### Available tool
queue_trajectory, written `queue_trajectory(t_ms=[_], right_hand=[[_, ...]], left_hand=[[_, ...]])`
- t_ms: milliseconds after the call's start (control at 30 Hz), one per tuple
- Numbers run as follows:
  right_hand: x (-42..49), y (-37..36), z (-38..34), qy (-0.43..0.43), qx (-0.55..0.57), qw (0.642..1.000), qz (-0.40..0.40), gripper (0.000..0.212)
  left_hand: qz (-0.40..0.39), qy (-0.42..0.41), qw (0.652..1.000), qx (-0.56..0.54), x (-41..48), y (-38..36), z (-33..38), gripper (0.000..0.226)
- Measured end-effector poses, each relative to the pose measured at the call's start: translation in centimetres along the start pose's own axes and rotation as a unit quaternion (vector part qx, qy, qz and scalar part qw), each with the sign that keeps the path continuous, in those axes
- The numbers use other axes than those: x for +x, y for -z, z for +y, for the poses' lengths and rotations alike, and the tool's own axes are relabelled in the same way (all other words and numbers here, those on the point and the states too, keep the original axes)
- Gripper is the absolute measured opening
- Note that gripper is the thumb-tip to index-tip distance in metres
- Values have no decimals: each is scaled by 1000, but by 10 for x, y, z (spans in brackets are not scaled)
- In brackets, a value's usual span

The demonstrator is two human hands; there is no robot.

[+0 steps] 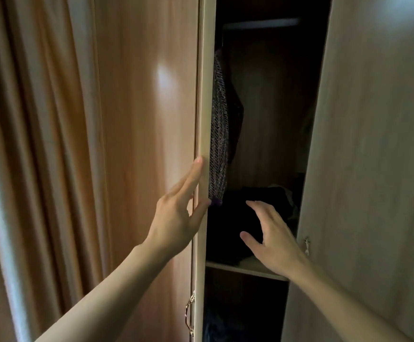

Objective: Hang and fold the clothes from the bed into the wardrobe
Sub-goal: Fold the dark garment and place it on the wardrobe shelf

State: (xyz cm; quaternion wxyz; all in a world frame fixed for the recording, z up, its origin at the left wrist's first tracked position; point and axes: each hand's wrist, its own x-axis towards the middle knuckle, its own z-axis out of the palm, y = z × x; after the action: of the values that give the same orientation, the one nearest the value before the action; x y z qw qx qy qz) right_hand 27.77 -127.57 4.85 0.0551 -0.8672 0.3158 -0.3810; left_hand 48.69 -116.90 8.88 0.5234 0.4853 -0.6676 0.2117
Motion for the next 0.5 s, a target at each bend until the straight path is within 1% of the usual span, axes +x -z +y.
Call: queue_trajectory(t_ms=[167, 300, 400, 500], right_hand=[[-8, 9, 32, -36, 10, 999, 10, 67], [-9, 18, 53, -75, 30, 997, 8, 65], [-8, 27, 69, -101, 22, 995, 9, 70], [-6, 35, 82, -106, 23, 994, 2, 74]], left_hand=[[-28, -5, 1000, 2, 12, -38, 20, 81], [-42, -12, 998, 55, 24, -70, 35, 78], [-42, -10, 997, 71, 32, -99, 43, 77], [-32, -6, 995, 90, 40, -125, 50, 80]])
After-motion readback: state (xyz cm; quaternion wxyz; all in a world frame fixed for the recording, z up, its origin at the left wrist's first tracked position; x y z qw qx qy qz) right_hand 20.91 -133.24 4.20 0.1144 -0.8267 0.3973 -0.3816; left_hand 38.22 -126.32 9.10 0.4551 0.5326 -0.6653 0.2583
